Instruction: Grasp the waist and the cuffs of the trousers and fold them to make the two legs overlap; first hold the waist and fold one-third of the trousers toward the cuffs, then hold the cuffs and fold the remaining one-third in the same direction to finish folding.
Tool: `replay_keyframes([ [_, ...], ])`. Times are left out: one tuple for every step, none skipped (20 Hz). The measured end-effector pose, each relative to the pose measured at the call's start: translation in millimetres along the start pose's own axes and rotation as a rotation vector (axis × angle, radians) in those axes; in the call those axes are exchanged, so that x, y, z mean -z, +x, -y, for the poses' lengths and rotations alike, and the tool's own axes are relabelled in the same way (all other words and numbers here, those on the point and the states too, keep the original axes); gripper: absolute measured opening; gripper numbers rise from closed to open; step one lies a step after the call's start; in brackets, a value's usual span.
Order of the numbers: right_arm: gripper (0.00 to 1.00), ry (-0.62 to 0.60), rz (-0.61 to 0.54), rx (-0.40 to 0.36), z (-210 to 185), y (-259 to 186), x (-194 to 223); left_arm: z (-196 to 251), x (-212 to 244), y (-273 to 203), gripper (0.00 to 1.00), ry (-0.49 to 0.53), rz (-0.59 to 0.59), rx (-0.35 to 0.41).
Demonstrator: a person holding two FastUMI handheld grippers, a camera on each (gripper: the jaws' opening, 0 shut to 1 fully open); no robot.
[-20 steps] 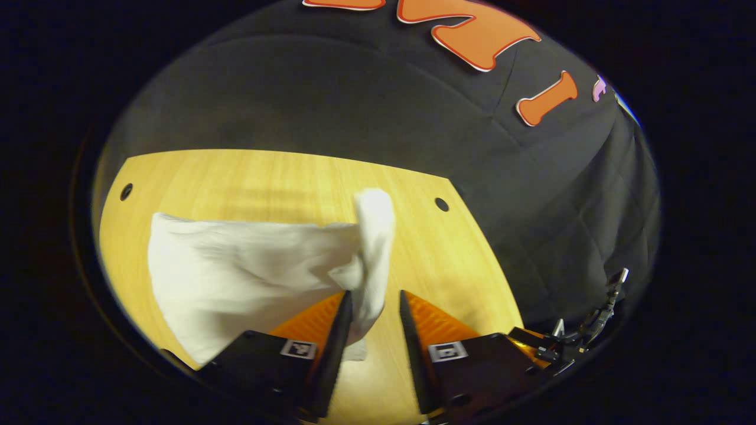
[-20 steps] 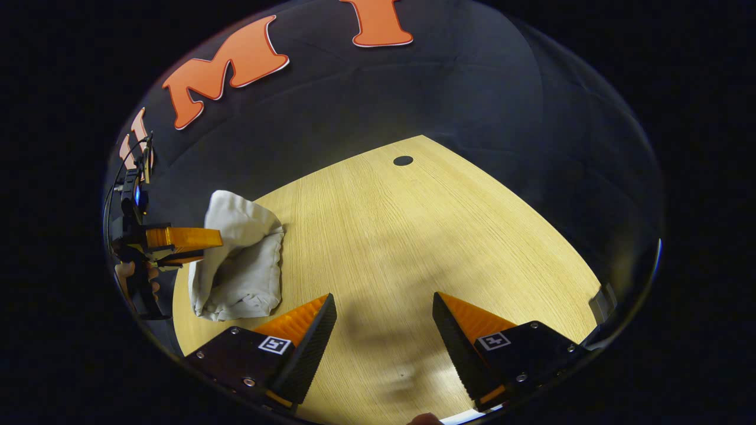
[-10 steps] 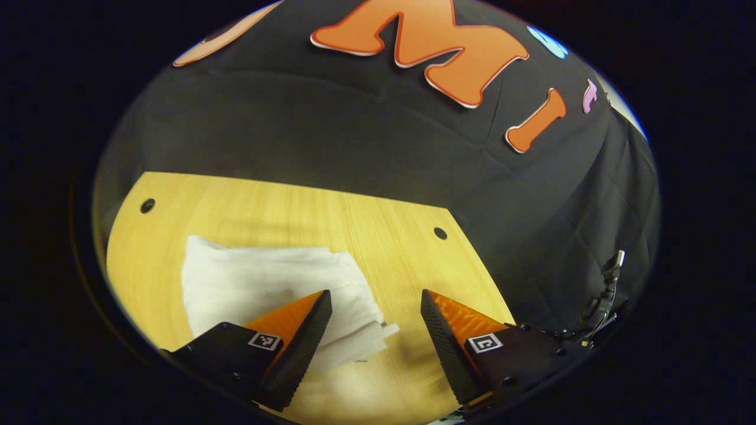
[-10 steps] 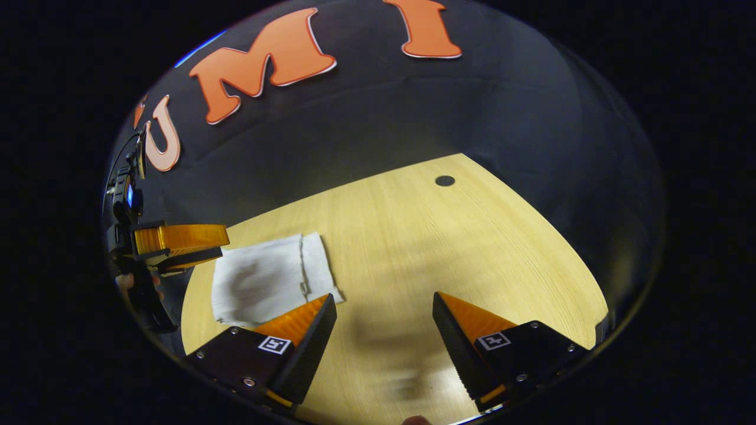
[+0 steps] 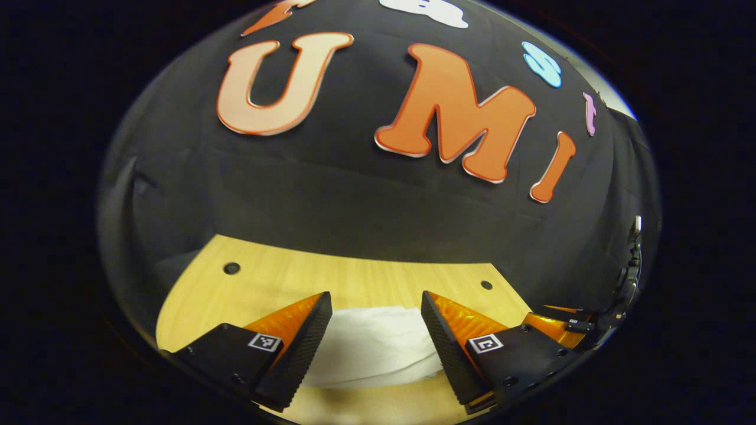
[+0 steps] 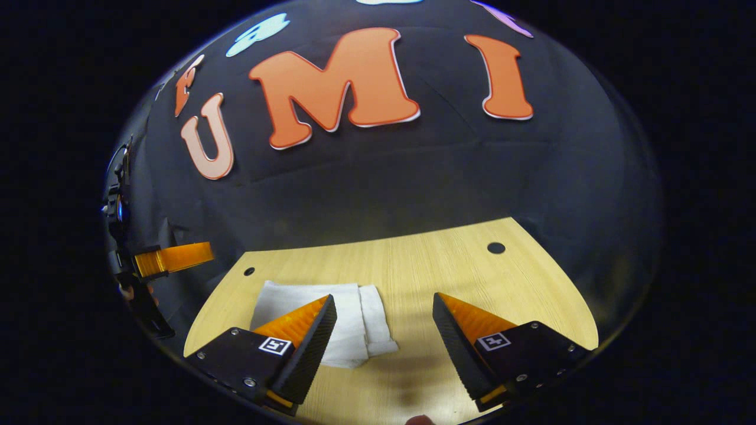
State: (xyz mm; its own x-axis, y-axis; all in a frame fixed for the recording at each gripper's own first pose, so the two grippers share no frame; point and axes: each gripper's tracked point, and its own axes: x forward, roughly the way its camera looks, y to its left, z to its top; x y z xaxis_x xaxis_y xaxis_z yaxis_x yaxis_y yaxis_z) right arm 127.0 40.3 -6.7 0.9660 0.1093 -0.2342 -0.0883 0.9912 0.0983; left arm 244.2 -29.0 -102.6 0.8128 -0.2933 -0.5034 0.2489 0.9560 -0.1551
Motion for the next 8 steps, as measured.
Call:
replay_keyframes([
  [0.98,-0.005,0.022,-0.015,-11,-2,-8,-6,-14,-13,0.99,0.011,0.049,-0.028],
  [0.98,-0.009,0.044,-0.029,-23,-3,-14,-11,-29,-28,0.99,0.019,0.099,-0.049],
  [0.98,-0.014,0.068,-0.041,-31,-3,-19,-12,-35,-40,0.99,0.025,0.145,-0.066],
  [0.98,-0.021,0.090,-0.047,-39,-6,-24,-12,-33,-45,0.99,0.036,0.186,-0.082],
  [0.98,-0.029,0.113,-0.051,-48,-7,-28,-13,-34,-48,0.99,0.050,0.220,-0.100],
  [0.98,-0.037,0.133,-0.051,-55,-11,-32,-12,-37,-53,0.99,0.063,0.249,-0.116],
  [0.98,-0.046,0.152,-0.050,-60,-16,-34,-10,-39,-56,0.99,0.073,0.280,-0.135],
  [0.98,-0.056,0.173,-0.047,-65,-20,-36,-11,-43,-62,0.99,0.080,0.314,-0.154],
])
